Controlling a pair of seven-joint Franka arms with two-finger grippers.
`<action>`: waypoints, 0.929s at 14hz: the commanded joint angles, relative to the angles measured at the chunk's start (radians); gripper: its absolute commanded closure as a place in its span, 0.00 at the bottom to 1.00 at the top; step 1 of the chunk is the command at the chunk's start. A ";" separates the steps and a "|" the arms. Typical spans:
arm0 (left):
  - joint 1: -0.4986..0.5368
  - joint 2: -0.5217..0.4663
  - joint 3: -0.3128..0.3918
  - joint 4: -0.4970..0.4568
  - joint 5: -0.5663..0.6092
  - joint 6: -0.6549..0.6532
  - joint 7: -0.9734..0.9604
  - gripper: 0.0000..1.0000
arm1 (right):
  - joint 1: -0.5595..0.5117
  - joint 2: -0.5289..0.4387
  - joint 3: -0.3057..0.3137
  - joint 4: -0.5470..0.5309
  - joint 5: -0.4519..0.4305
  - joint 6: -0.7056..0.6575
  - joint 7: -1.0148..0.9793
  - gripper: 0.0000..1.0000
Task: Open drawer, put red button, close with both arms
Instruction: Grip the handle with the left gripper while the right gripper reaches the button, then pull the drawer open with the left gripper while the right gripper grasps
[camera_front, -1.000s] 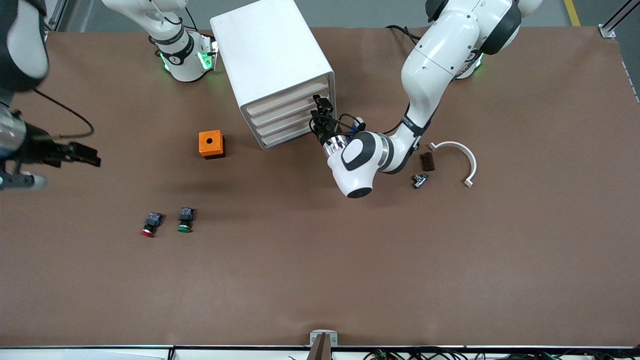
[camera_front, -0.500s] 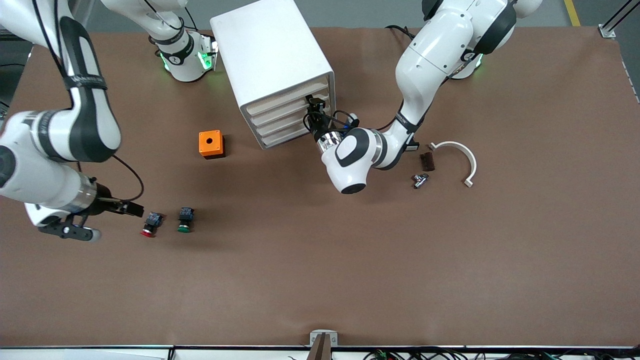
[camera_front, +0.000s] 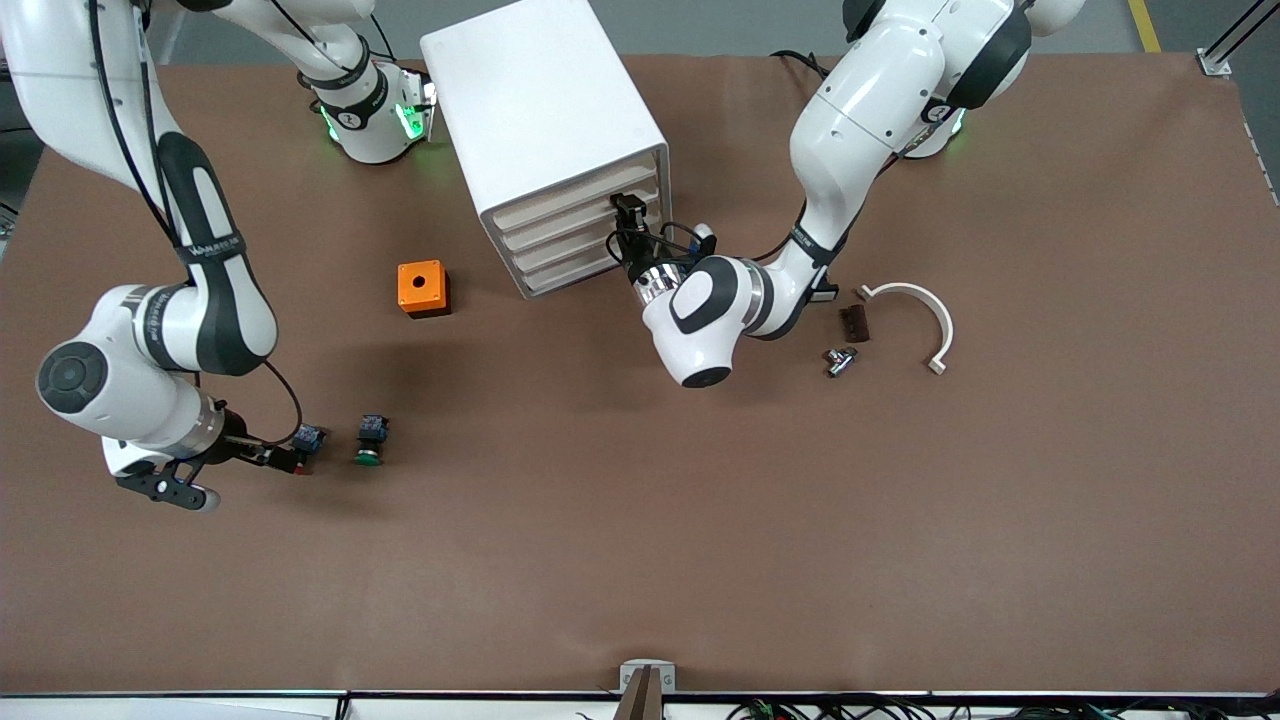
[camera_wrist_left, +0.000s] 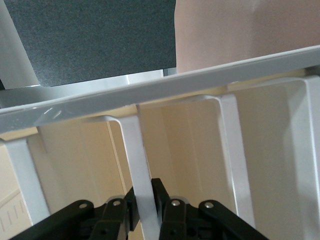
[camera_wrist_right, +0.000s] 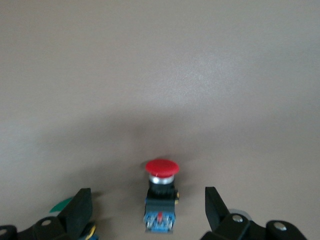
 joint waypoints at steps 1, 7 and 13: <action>0.014 0.008 0.012 0.021 -0.025 0.001 0.015 0.90 | -0.005 0.014 0.009 -0.102 -0.009 0.170 -0.009 0.00; 0.098 0.006 0.012 0.021 -0.028 0.032 0.015 0.86 | -0.005 0.022 0.010 -0.156 -0.006 0.197 -0.005 0.00; 0.198 0.006 0.010 0.021 -0.030 0.050 0.014 0.82 | -0.004 0.022 0.010 -0.178 -0.006 0.183 -0.005 0.41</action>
